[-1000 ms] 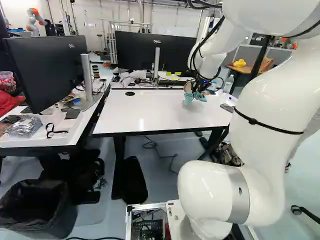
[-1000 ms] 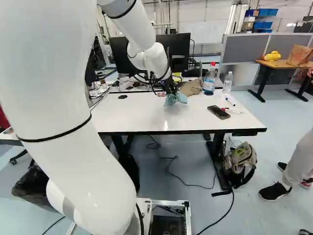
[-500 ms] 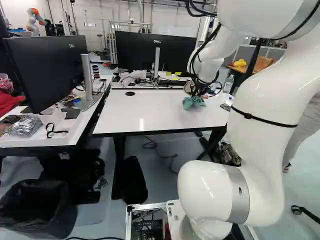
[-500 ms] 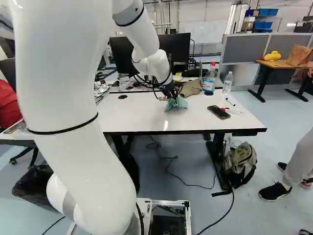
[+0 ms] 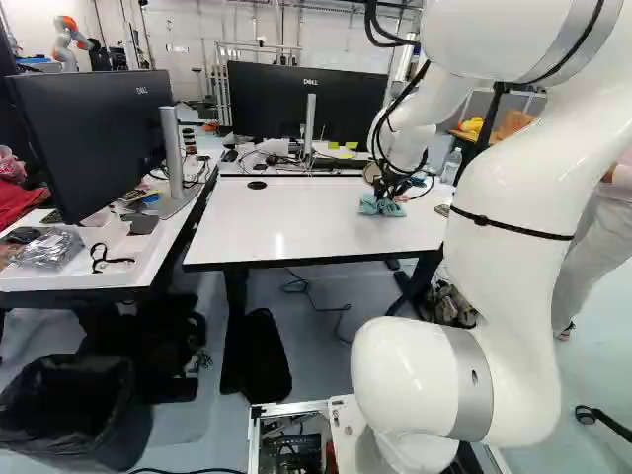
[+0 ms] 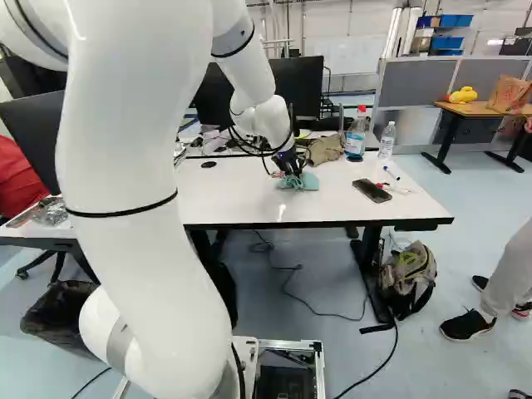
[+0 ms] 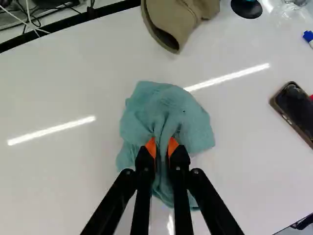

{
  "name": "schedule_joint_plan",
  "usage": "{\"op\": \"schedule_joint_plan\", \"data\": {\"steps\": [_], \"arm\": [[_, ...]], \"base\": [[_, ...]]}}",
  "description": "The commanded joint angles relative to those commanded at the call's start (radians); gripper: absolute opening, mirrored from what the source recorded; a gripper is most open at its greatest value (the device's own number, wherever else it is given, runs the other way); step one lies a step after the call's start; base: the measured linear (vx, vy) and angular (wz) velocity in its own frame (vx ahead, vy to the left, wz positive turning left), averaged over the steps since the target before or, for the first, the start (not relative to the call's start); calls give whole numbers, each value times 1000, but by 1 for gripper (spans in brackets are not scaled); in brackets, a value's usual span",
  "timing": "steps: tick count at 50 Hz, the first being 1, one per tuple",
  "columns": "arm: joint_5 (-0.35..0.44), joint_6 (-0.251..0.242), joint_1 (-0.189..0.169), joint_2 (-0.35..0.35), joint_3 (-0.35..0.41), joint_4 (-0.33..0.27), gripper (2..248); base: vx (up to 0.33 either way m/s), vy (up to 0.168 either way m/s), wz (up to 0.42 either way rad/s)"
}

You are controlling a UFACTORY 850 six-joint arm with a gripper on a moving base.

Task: Clean the table with the green towel

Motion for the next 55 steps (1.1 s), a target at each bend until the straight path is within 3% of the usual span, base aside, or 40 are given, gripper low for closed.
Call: {"op": "schedule_joint_plan", "data": {"steps": [55], "arm": [[-50, 0, -8, -10, 9, 0, 46]], "base": [[0, 0, 0]]}}
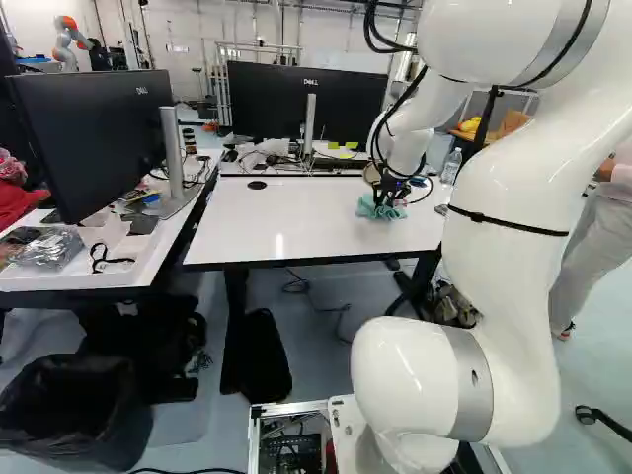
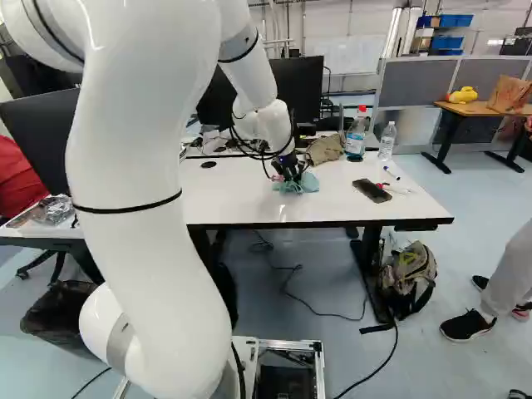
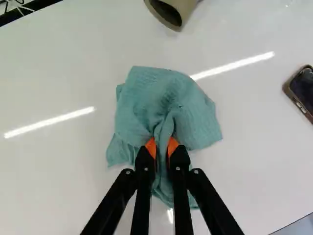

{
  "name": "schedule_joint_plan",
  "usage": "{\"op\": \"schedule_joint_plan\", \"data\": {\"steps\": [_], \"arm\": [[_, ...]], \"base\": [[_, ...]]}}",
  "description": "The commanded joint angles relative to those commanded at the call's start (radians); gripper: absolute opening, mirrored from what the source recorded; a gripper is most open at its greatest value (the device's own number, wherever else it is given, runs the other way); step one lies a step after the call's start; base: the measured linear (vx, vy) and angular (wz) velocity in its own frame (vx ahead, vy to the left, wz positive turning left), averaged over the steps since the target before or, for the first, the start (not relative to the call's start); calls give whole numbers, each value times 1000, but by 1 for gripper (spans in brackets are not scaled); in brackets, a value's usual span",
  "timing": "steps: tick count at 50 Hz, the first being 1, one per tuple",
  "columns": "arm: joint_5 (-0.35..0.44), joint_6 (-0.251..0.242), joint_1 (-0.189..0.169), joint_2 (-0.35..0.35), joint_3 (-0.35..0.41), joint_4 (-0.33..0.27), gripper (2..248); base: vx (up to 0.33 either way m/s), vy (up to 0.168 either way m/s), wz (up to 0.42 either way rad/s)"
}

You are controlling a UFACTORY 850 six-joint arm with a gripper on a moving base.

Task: Clean the table with the green towel

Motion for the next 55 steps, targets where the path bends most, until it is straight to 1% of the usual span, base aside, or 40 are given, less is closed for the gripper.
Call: {"op": "schedule_joint_plan", "data": {"steps": [6, 14, 24, 33, 43, 55], "arm": [[0, 0, -16, 11, 13, 0, 46], [0, 0, -39, 1, 1, 0, 46], [0, 0, -65, -26, -32, 0, 46], [0, 0, -81, -62, -76, 0, 46], [0, 0, -87, -104, -130, 0, 46], [0, 0, -72, -149, -188, 0, 46]], "base": [[0, 0, 0], [0, 0, 0], [0, 0, 0], [0, 0, 0], [0, 0, 0], [0, 0, 0]]}}
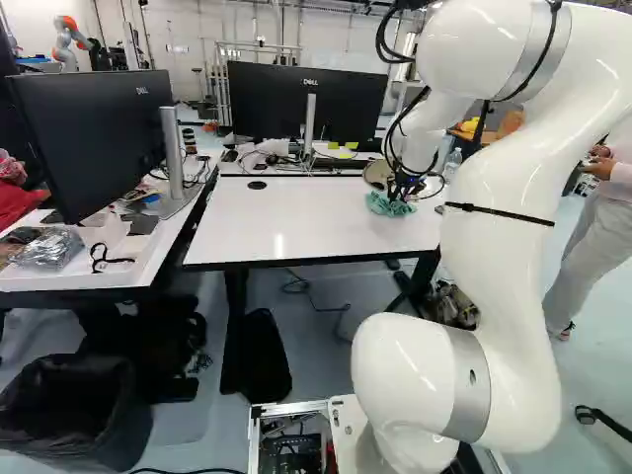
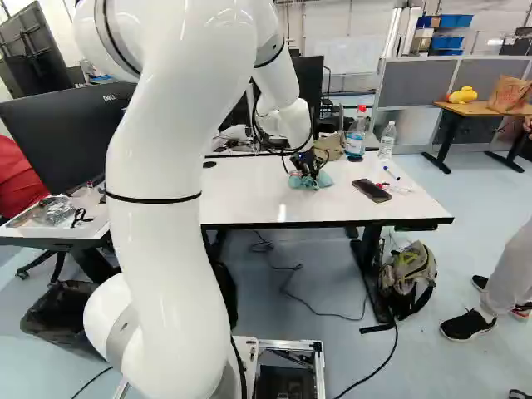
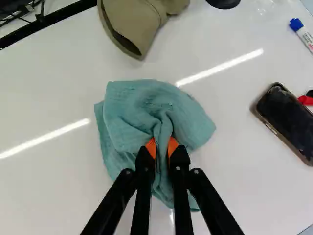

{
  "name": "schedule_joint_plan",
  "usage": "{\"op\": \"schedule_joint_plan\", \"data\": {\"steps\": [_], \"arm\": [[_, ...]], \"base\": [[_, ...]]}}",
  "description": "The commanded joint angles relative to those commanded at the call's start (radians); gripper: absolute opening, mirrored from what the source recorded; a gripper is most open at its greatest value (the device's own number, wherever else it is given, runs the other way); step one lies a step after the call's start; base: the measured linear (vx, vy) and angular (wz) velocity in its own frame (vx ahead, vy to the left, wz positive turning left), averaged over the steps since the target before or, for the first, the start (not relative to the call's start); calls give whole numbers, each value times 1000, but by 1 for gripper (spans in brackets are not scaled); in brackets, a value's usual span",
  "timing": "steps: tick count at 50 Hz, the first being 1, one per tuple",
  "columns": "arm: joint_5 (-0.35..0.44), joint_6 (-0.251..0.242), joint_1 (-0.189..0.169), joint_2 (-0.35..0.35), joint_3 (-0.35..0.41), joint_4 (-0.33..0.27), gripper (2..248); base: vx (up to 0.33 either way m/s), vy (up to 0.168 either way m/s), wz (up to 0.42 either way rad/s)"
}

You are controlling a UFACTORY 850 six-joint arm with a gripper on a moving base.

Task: Clean the table with the green towel

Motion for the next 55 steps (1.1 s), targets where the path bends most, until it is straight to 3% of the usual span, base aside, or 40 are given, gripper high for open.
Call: {"op": "schedule_joint_plan", "data": {"steps": [23, 40, 55], "arm": [[0, 0, 61, -10, -13, 0, 46], [0, 0, 93, 45, 58, 0, 46], [0, 0, 99, 108, 138, 0, 46]], "base": [[0, 0, 0], [0, 0, 0], [0, 0, 0]]}}
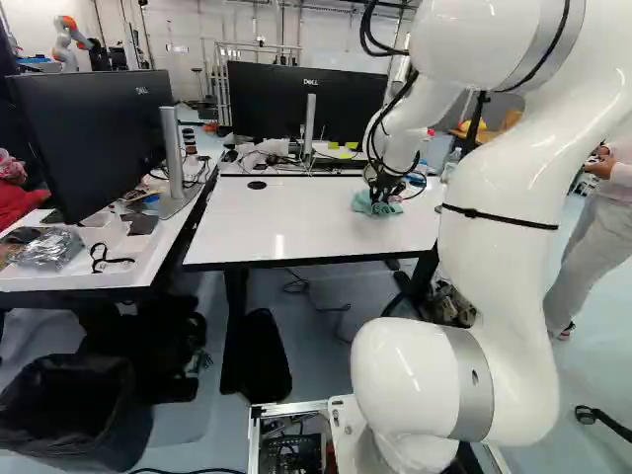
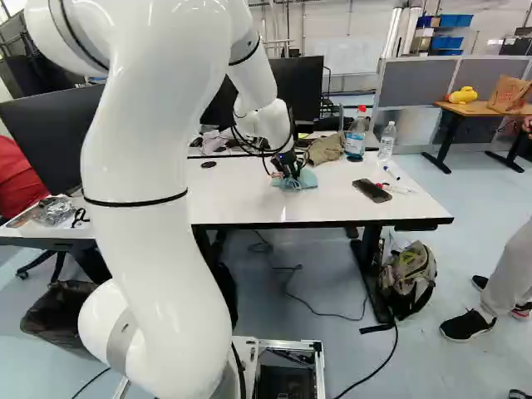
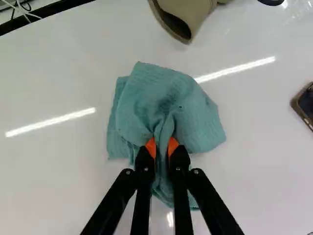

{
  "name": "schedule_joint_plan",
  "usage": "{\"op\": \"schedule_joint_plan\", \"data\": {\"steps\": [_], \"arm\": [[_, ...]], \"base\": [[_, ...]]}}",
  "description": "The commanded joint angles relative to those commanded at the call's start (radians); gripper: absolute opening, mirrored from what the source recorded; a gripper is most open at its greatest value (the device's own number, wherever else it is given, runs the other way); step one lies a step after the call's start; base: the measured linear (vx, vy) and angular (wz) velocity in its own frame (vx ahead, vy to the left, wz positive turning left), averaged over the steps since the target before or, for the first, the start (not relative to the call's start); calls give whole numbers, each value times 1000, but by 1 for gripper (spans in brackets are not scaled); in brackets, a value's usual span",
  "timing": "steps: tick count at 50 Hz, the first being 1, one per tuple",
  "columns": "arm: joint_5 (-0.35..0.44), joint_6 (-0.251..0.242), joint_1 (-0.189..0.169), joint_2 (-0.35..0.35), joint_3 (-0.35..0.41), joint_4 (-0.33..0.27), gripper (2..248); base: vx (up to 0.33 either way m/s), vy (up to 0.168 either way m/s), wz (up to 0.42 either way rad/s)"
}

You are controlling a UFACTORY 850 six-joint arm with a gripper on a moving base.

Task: Clean the table with the green towel

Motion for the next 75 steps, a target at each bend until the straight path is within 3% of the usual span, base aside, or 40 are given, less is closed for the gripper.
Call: {"op": "schedule_joint_plan", "data": {"steps": [16, 48, 61, 75], "arm": [[0, 0, -32, 31, 39, 0, 46], [0, 0, -114, -50, -63, 0, 46], [0, 0, -110, -101, -129, 0, 46], [0, 0, -81, -129, -165, 0, 46]], "base": [[0, 0, 0], [0, 0, 0], [0, 0, 0], [0, 0, 0]]}}
